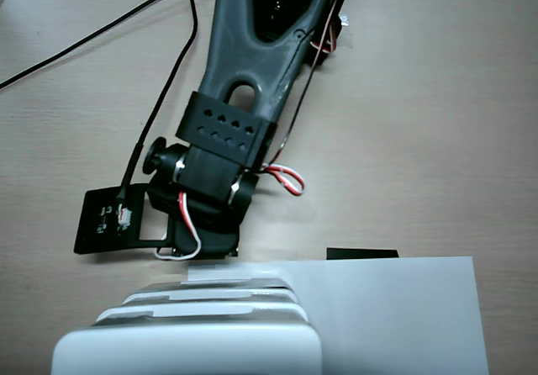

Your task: Close drawer.

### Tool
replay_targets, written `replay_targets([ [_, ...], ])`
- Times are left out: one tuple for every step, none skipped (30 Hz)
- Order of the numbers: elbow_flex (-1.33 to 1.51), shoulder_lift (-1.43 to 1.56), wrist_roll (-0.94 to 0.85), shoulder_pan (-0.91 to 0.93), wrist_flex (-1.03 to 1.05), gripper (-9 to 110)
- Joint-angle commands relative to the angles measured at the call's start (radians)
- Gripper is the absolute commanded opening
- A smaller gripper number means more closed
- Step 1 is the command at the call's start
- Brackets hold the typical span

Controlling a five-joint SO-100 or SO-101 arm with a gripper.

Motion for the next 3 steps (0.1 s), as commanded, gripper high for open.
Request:
replay_targets([
  [0.006,0.058,0.0,0.009,-0.014,0],
  [0.011,0.061,-0.002,0.012,-0.017,0],
  [0.015,0.064,-0.005,0.014,-0.018,0],
])
